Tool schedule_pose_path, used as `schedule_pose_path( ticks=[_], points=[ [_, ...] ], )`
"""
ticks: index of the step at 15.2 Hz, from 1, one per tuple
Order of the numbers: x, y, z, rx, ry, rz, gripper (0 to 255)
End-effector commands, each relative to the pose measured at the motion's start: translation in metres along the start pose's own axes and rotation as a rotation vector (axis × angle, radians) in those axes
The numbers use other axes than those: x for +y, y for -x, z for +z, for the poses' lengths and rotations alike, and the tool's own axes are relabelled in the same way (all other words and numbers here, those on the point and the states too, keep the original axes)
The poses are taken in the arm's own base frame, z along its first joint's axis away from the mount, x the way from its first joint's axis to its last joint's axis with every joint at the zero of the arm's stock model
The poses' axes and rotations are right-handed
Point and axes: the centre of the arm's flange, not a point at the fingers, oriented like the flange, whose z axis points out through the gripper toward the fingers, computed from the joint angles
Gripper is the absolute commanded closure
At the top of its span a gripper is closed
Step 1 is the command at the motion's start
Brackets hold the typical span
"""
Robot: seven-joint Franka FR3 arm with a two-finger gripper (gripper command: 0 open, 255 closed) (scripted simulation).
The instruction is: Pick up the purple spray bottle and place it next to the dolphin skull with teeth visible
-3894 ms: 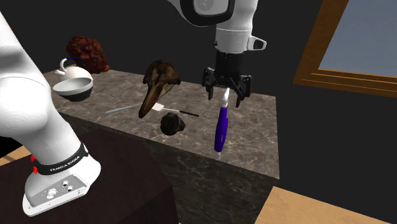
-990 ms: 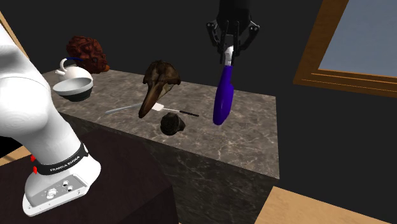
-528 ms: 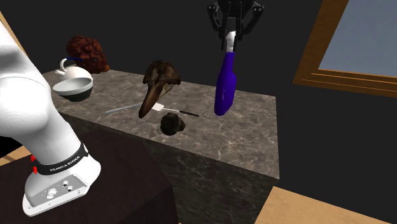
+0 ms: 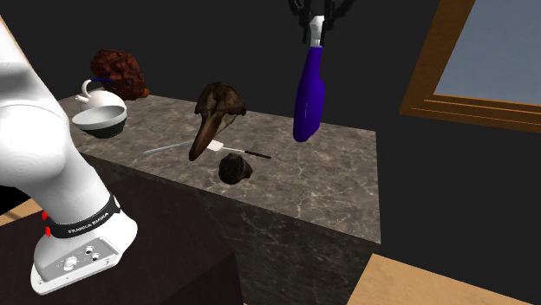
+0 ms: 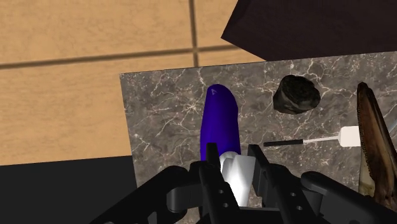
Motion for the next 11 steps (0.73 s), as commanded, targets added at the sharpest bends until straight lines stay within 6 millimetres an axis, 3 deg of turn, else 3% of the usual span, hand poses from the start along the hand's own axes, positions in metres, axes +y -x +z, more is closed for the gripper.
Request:
schedule_pose_path(
  ticks=[1, 11],
  points=[
    [0.000, 0.001, -0.010, 0.000, 0.000, 0.000, 255],
    [-0.001, 0.002, -0.063, 0.000, 0.000, 0.000, 255]
  ],
)
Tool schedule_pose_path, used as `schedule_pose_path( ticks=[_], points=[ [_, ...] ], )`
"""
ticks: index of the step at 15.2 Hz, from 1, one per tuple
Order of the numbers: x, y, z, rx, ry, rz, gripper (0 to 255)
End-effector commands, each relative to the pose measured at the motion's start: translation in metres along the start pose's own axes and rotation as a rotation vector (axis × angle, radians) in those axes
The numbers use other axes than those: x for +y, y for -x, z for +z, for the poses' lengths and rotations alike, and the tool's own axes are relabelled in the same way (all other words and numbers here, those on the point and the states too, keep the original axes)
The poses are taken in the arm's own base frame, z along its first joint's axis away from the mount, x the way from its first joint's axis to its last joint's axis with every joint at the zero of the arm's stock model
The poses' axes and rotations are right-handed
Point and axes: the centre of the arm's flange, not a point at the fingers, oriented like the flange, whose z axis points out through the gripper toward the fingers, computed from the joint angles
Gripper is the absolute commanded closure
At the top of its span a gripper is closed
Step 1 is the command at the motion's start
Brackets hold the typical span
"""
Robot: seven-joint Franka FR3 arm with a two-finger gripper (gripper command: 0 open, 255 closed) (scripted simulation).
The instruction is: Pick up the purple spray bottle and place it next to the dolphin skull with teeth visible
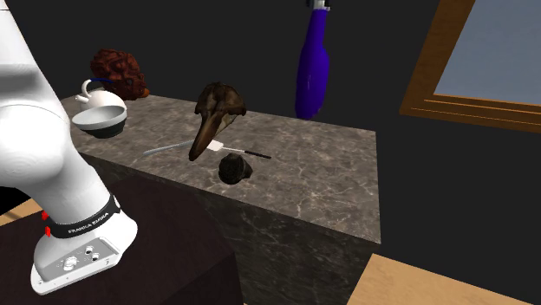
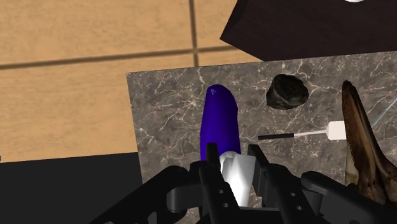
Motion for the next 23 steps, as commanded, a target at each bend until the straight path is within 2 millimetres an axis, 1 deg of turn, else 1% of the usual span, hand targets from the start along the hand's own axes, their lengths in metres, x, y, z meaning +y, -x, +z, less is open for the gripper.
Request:
schedule_pose_path(
  ticks=[1, 6, 23],
  points=[
    [0.000, 0.000, -0.010, 0.000, 0.000, 0.000, 255],
    [0.000, 0.000, -0.035, 0.000, 0.000, 0.000, 255],
    [-0.208, -0.084, -0.034, 0.000, 0.000, 0.000, 255]
  ],
)
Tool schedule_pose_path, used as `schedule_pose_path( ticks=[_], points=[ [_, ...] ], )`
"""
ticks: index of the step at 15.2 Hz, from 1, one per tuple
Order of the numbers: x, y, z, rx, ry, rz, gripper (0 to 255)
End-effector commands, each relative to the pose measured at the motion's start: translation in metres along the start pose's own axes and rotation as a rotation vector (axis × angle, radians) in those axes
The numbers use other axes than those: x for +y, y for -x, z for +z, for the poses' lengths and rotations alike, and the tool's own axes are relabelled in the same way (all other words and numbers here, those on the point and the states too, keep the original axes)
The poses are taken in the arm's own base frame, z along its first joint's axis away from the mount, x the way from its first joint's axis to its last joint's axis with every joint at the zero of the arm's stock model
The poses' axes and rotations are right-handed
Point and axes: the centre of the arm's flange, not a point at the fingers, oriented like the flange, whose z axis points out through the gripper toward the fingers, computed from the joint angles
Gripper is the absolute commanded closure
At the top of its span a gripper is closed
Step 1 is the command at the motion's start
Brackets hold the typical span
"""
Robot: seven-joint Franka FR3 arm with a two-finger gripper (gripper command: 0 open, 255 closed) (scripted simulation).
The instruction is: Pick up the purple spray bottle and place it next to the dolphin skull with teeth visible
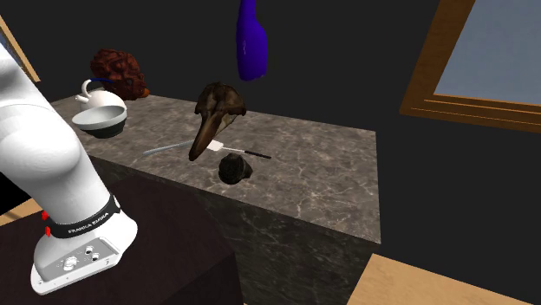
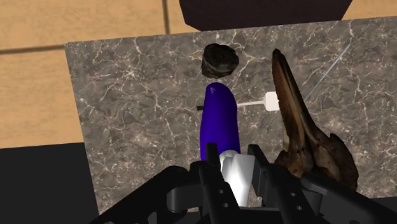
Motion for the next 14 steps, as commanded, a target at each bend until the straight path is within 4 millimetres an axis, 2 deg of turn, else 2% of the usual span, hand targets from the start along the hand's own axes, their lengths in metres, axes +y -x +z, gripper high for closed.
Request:
schedule_pose_path(
  ticks=[1, 4, 5, 14],
  points=[
    [-0.026, -0.011, -0.001, 0.000, 0.000, 0.002, 255],
    [-0.063, -0.026, 0.000, 0.000, 0.000, 0.002, 255],
    [-0.069, -0.028, 0.000, 0.000, 0.000, 0.002, 255],
    [-0.068, -0.030, 0.047, 0.000, 0.000, 0.002, 255]
  ],
)
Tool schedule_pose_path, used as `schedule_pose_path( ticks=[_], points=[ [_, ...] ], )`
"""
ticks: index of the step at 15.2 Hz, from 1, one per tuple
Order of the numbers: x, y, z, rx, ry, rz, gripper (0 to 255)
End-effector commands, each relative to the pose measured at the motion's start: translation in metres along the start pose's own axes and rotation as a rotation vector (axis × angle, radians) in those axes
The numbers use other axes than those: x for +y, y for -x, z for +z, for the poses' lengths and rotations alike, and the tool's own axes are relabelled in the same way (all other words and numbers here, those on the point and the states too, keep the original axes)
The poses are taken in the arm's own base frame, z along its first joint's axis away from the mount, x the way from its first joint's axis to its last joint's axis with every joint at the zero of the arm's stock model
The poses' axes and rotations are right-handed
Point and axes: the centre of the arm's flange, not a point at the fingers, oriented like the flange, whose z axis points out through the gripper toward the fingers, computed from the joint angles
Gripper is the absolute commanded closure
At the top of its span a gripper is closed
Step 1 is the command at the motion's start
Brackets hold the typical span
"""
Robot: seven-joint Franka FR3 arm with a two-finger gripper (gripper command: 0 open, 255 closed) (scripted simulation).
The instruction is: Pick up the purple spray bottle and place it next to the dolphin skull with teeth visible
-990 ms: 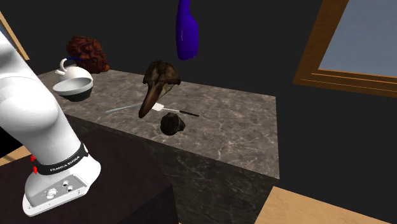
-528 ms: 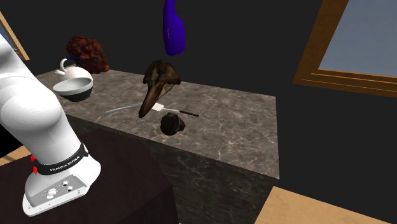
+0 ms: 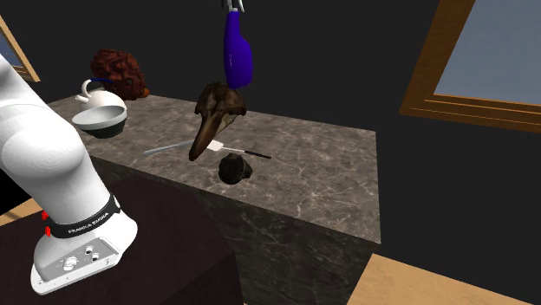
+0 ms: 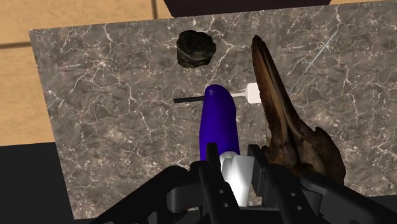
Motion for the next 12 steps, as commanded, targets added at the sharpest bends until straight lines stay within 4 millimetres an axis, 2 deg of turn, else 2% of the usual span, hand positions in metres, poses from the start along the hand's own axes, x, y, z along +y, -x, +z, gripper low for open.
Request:
schedule_pose_path(
  ticks=[1, 12],
  points=[
    [0.001, 0.000, 0.011, 0.000, 0.000, 0.000, 255],
    [0.002, -0.001, 0.070, 0.000, 0.000, 0.000, 255]
  ],
)
